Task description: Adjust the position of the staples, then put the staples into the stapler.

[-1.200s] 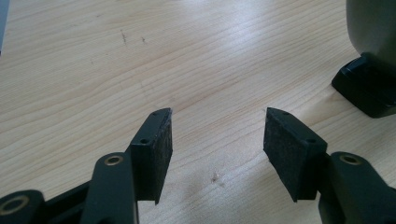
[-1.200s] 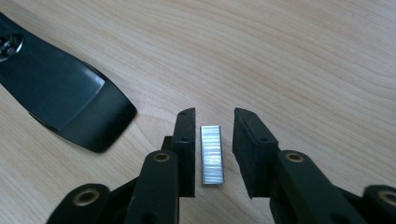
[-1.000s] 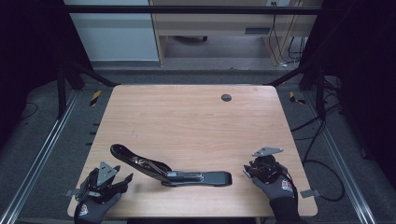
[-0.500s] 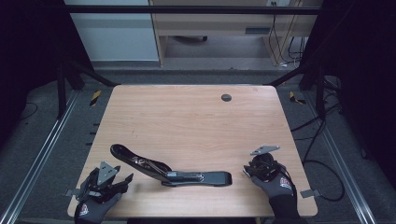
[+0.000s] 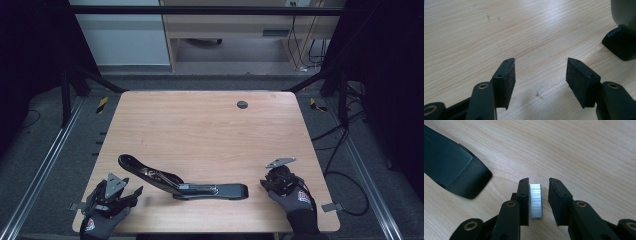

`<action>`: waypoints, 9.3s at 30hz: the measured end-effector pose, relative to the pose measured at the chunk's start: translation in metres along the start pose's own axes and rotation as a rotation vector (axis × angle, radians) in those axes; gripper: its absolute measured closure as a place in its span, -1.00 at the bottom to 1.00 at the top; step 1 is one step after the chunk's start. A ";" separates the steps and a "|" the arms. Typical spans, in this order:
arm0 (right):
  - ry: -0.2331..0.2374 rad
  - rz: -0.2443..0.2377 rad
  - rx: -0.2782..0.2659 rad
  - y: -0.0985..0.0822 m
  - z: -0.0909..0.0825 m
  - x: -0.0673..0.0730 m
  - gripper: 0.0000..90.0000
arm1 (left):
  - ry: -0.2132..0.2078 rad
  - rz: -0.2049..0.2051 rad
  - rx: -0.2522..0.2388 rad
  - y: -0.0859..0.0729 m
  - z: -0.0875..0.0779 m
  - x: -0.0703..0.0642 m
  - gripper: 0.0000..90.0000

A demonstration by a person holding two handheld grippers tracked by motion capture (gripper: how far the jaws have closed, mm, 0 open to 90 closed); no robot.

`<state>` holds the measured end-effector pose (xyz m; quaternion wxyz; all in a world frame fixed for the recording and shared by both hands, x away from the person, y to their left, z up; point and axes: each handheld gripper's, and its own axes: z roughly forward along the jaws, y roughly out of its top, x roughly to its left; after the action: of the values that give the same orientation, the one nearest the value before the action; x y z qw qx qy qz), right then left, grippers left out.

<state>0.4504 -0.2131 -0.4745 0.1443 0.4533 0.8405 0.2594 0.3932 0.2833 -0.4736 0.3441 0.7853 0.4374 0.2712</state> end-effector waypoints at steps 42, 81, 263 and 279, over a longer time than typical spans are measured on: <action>0.089 -0.105 -0.125 0.015 -0.031 0.008 0.74 | -0.012 -0.006 0.012 0.000 0.003 0.001 -0.12; 0.354 -0.401 -0.172 0.097 -0.037 0.050 0.74 | -0.015 -0.017 0.025 0.000 0.005 0.001 -0.12; 0.591 -0.723 -0.033 0.112 0.033 0.100 0.74 | -0.022 -0.020 0.036 0.000 0.005 0.001 -0.13; 0.557 -0.715 -0.050 0.111 0.028 0.100 0.64 | -0.021 -0.022 0.035 0.000 0.005 0.001 -0.13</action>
<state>0.4854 -0.0699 -0.4353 0.0040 0.0441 0.9445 0.3255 0.3974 0.2828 -0.4770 0.3380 0.7891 0.4471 0.2512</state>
